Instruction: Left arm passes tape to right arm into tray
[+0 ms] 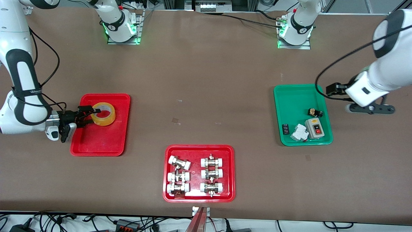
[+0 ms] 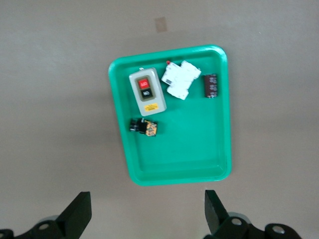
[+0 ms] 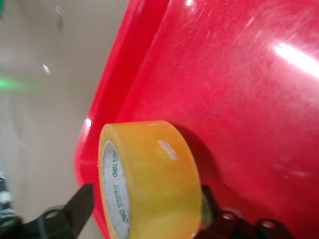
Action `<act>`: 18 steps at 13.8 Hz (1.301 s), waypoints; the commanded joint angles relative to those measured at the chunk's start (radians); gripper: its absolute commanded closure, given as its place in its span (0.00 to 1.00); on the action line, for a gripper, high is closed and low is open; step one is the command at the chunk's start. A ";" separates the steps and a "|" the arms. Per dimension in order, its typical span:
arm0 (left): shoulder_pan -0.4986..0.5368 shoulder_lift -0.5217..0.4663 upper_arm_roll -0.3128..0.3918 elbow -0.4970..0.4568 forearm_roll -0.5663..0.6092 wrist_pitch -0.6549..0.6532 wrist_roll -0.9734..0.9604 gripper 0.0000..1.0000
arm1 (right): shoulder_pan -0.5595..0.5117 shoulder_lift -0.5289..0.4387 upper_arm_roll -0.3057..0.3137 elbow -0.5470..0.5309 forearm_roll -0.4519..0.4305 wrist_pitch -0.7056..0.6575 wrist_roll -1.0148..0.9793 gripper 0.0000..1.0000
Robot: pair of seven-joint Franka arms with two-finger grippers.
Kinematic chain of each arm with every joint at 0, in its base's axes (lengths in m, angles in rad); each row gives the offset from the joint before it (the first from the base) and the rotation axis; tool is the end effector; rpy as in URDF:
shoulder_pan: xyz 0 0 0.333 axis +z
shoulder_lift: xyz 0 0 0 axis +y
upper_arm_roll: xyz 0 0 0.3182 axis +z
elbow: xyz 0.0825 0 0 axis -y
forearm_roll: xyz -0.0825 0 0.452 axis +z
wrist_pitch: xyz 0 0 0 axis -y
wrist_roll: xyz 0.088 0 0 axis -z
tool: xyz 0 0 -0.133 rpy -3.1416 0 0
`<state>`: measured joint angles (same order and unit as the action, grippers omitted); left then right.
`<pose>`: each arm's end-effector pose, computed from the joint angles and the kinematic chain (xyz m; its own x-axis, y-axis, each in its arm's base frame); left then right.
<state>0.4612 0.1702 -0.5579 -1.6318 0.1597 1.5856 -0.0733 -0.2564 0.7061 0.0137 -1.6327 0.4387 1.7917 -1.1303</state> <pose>0.6488 -0.0246 0.4763 0.9824 -0.0349 -0.1837 -0.0504 -0.9955 -0.0802 0.6568 -0.1145 0.1155 0.7957 0.6031 0.0551 0.5014 -0.6050 -0.6184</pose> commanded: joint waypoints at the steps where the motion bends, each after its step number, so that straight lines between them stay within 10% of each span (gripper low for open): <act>1: -0.146 -0.029 0.144 0.082 0.035 -0.067 0.018 0.00 | 0.043 -0.049 0.002 0.008 -0.084 0.046 -0.031 0.00; 7: -0.149 -0.074 0.220 0.082 -0.205 -0.130 -0.020 0.00 | 0.109 -0.200 -0.001 0.007 -0.199 0.127 0.012 0.00; 18: -0.145 -0.066 0.201 0.112 -0.138 -0.107 -0.022 0.00 | 0.330 -0.646 0.009 -0.021 -0.459 -0.126 1.050 0.00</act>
<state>0.3242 0.1069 -0.3444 -1.5333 0.0008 1.4856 -0.0926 0.0755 0.1274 0.0256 -1.6097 -0.0052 1.6871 -0.1712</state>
